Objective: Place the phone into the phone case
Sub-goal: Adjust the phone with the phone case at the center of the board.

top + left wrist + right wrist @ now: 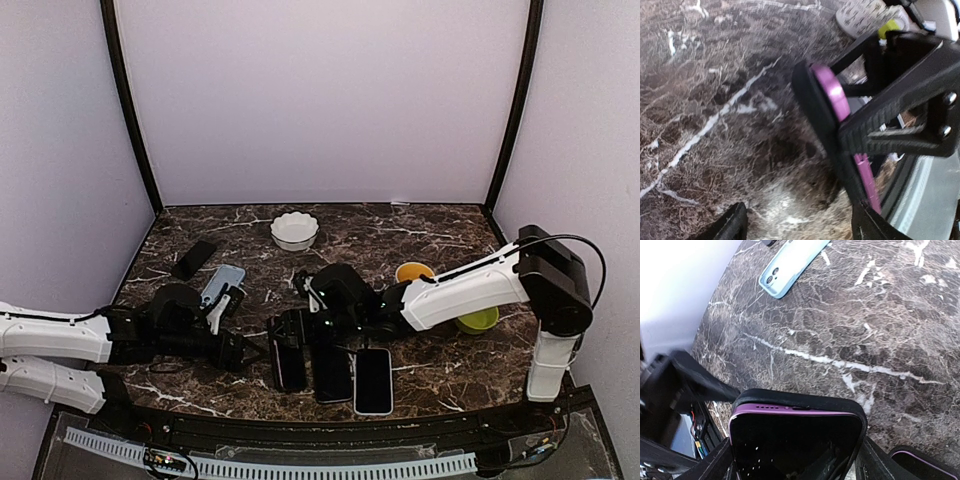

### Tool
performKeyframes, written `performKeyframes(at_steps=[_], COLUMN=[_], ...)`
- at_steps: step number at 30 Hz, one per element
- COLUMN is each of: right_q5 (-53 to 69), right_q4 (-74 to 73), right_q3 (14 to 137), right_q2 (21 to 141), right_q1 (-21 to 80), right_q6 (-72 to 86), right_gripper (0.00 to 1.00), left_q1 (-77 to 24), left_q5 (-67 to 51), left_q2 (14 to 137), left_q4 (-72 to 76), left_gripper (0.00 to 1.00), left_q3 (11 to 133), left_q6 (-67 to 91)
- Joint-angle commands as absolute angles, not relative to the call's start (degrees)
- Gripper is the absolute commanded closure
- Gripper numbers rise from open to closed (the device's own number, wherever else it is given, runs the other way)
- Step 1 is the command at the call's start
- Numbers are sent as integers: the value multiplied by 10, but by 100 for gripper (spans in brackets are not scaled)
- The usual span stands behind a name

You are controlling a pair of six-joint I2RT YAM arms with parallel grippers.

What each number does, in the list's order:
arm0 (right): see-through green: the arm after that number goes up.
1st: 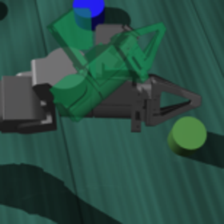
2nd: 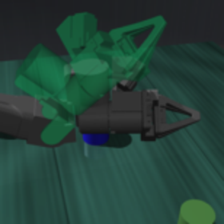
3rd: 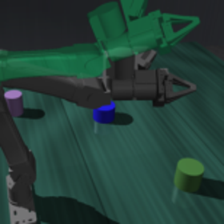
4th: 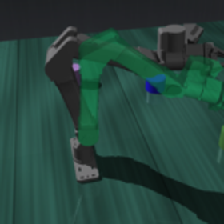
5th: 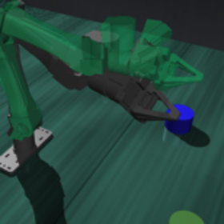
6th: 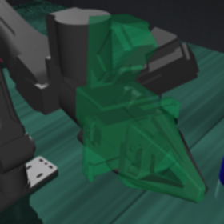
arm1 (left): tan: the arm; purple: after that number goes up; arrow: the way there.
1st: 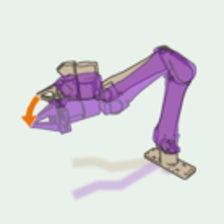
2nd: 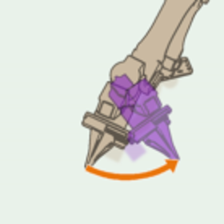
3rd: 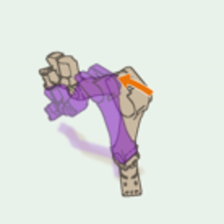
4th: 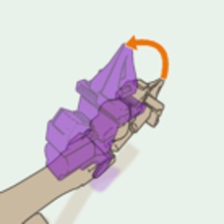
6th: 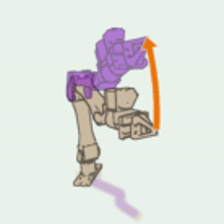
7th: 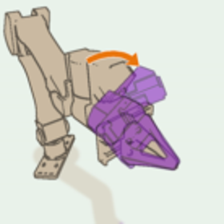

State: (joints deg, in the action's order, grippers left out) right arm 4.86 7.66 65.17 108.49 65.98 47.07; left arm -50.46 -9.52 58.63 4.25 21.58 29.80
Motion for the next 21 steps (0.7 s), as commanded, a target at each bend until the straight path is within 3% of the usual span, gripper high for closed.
performKeyframes(at_steps=[1,12,16,21], right_q5=[66,61,63,59], right_q4=[188,209,213,211], right_q3=[616,615,615,614], right_q2=[1061,1074,1076,1080], right_q1=[647,643,643,643], right_q6=[505,521,522,524], right_gripper=[60,60,60,60], left_q1=[-510,-511,-512,-511], left_q5=[-123,-168,-174,-179], left_q2=[619,695,738,743], left_q4=[72,193,199,199], left_gripper=[29,27,40,41], left_q3=[207,189,196,198], left_q6=[299,303,308,308])
